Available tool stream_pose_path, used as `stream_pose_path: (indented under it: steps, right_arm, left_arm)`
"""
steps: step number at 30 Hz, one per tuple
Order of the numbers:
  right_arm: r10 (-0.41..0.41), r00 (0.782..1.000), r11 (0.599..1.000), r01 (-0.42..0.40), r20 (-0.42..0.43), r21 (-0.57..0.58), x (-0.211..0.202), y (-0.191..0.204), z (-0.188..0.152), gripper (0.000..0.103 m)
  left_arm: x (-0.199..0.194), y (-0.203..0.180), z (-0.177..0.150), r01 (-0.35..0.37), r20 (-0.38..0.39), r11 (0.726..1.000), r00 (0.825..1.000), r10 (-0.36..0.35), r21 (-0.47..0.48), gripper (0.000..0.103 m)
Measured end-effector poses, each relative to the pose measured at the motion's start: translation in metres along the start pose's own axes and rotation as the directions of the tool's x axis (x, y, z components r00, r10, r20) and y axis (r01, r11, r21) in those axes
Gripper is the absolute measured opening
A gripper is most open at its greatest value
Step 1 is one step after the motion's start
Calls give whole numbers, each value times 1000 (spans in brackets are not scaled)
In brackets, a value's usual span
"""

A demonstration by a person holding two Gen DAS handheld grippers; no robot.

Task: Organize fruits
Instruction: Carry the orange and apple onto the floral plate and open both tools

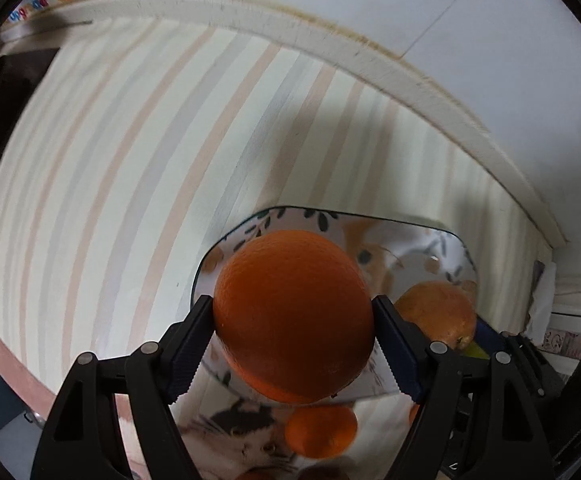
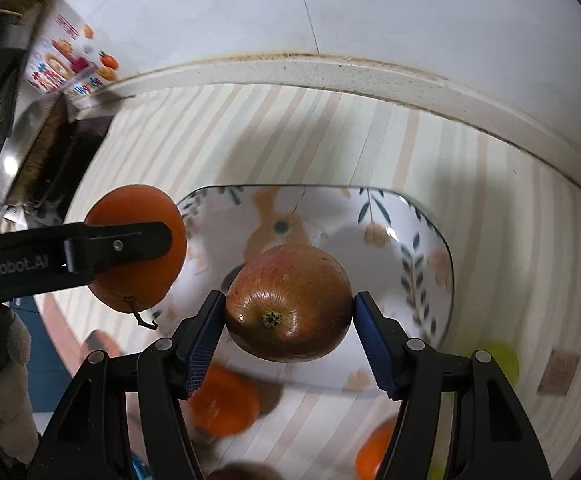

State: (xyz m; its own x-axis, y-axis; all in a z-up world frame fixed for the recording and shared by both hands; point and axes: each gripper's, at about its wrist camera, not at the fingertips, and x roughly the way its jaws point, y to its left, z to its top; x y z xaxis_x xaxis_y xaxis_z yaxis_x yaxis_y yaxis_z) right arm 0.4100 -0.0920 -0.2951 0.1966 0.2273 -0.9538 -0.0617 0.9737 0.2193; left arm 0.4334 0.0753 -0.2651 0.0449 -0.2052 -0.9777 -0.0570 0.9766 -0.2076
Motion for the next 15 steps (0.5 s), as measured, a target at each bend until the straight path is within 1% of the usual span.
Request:
stream_pose_path:
  steps: [4, 7, 11, 15]
  right_arm:
    - [-29, 999, 999, 29, -21, -12, 24, -6, 19, 68]
    - [-37, 999, 999, 36, -37, -14, 35, -8, 26, 68]
    - [-39, 998, 999, 39, -43, -12, 45, -8, 32, 68]
    - [-43, 998, 999, 43, -50, -12, 46, -7, 35, 69]
  left_arm:
    - [15, 1, 7, -3, -33, 1000, 999, 3, -2, 77]
    - [22, 2, 9, -13, -53, 1000, 998, 13, 2, 78]
    - [22, 3, 11, -22, -60, 1000, 998, 22, -1, 78]
    - [23, 3, 13, -26, -84, 1000, 996, 24, -17, 78]
